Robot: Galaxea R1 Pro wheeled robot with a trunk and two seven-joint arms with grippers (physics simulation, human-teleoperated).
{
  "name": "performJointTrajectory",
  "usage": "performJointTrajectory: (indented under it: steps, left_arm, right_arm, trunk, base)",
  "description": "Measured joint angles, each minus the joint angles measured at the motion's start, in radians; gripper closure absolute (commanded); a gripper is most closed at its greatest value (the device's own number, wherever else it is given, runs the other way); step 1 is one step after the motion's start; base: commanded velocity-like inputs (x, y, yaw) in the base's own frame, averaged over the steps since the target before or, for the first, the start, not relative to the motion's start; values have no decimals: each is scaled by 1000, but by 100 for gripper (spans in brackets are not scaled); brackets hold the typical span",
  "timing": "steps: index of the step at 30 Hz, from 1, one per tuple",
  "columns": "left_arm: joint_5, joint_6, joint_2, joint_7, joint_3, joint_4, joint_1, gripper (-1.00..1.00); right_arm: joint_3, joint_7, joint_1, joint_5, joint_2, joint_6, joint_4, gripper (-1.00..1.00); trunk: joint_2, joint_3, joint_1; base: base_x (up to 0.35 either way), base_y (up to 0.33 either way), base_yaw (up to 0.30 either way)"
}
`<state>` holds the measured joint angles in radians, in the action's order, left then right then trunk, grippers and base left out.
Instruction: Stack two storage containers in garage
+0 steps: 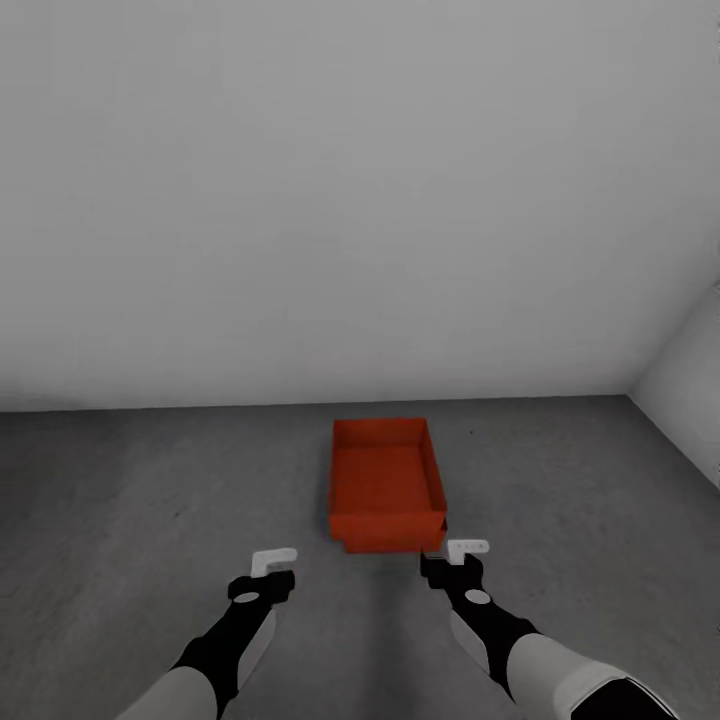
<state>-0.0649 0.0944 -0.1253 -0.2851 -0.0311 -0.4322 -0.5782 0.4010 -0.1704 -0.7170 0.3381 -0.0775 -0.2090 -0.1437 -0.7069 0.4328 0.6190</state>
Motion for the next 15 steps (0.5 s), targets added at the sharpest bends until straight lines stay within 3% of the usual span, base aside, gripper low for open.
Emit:
performJointTrajectory:
  steps: [9, 15]
  left_arm:
    - [0, -2, 2, 1, 1, 3, 0, -100]
    - [-1, -1, 35, 4, 2, 6, 0, -100]
  right_arm:
    - [0, 1, 0, -1, 7, 11, 0, -100]
    - [2, 2, 0, -6, 11, 16, 2, -100]
  trunk:
    - [0, 0, 0]
    - [0, 0, -1]
  base:
    - [-93, 23, 0]
    - [-9, 2, 0]
